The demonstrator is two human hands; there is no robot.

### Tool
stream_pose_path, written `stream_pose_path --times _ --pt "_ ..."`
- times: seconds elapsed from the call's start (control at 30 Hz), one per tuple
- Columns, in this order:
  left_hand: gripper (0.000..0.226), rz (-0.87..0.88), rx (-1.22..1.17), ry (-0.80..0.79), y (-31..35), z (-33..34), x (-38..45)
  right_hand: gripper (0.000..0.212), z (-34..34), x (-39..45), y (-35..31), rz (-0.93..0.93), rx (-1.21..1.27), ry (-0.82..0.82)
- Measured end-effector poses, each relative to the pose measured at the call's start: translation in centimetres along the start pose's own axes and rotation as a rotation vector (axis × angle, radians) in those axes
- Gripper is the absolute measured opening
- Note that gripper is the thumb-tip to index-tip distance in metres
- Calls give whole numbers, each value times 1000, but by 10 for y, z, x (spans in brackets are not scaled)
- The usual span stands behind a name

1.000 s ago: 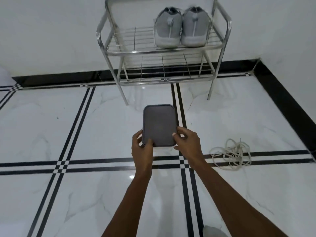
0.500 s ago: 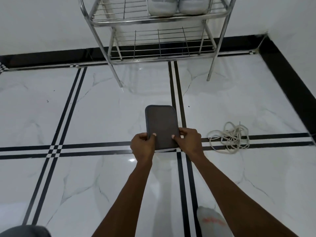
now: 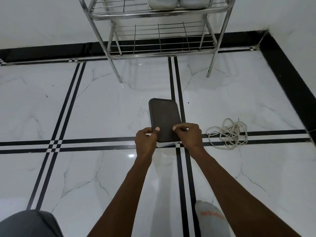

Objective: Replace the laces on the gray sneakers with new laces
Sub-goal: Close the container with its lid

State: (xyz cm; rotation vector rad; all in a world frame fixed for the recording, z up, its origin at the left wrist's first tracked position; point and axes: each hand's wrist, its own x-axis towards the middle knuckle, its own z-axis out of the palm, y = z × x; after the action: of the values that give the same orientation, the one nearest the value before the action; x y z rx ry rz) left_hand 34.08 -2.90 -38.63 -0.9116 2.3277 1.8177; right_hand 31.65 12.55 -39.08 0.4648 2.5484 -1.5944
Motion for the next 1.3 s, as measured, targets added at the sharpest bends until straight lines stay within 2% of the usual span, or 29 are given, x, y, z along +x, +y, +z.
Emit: stream_pose_path --times 0.1,0.2,0.3,0.4,0.53,0.77,0.83,0.93,1.1,1.3 --pt "29 -7 66 -10 6 3 -7 16 0 2 0 74 22 31" --pt "27 -63 75 -64 12 4 -8 18 -2 4 3 72 45 35" --pt "34 -102 23 -98 11 6 -6 18 1 5 5 146 112 30" --pt "42 -69 13 -90 13 8 -8 16 2 3 4 214 174 -7" --pt "36 -12 -58 -41 11 5 -5 15 2 3 6 180 178 -1" --pt "26 -102 -319 169 3 -34 17 49 -5 11 -8 126 164 69" --pt "24 -130 -366 239 -6 -52 25 41 -7 12 -4 123 129 63" --pt "24 -175 -375 347 -23 -75 34 17 -11 9 2 76 71 50" --pt "30 -226 -294 436 -55 -90 41 19 -18 14 23 55 -42 39" --pt "30 -215 -83 330 -75 -76 39 23 -29 24 54 -18 -190 29"
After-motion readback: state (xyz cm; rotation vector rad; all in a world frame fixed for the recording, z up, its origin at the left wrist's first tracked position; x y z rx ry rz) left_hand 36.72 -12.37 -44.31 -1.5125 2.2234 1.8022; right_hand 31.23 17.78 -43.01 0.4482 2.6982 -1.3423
